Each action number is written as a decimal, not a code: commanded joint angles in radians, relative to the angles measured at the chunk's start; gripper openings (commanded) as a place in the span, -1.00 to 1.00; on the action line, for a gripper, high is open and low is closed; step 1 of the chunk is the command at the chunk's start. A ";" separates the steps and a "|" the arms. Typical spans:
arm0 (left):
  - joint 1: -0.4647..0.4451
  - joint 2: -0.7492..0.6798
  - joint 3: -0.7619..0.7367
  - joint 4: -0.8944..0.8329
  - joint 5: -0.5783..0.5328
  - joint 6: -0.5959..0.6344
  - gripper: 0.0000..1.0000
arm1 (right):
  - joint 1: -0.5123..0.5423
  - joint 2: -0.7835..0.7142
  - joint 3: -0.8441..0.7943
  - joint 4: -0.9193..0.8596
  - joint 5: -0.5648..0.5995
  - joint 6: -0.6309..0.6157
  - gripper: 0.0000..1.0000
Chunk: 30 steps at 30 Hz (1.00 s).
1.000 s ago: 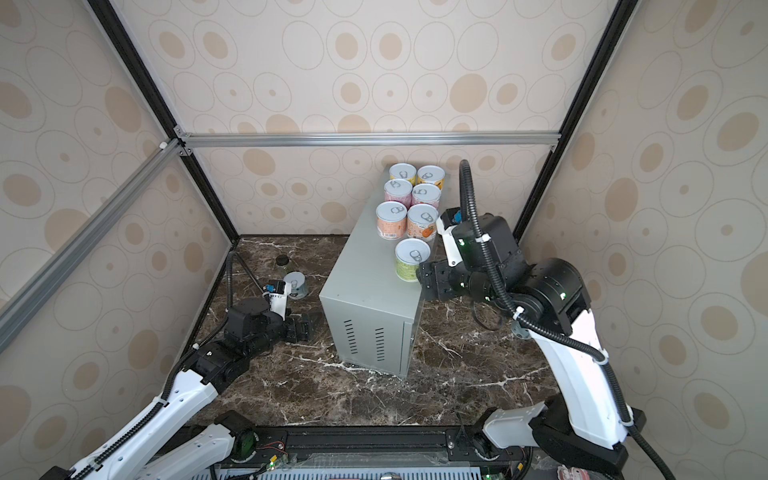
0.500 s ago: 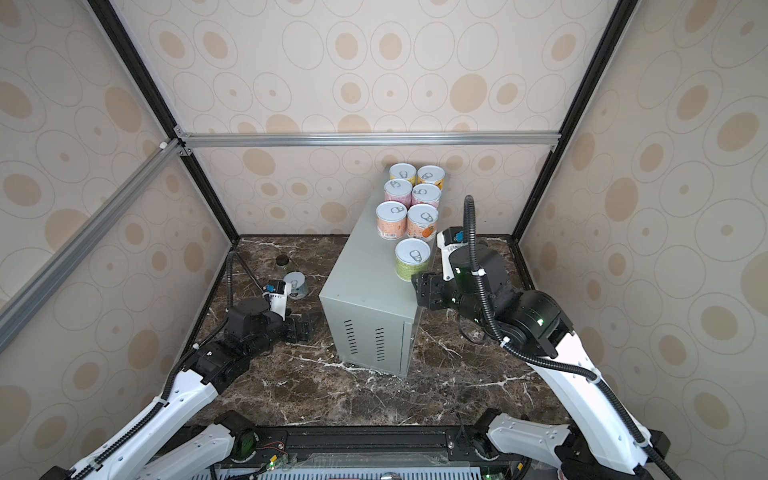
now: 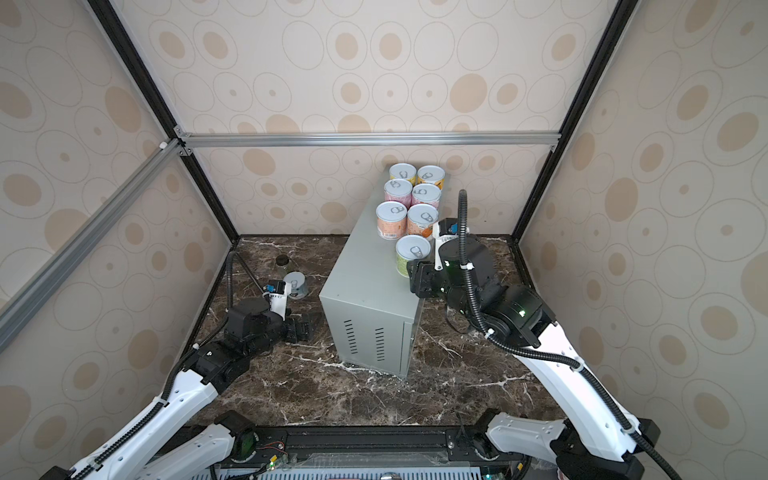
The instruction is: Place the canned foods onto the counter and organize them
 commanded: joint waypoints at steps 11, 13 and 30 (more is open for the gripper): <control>0.008 -0.009 -0.001 0.018 0.014 0.026 0.98 | 0.006 0.057 0.055 -0.031 0.140 0.011 0.04; 0.009 -0.008 -0.002 0.019 0.014 0.026 0.98 | 0.005 0.064 0.061 -0.033 0.156 0.010 0.03; 0.008 -0.003 0.000 0.016 0.009 0.028 0.98 | 0.005 0.070 0.080 -0.023 0.140 -0.025 0.45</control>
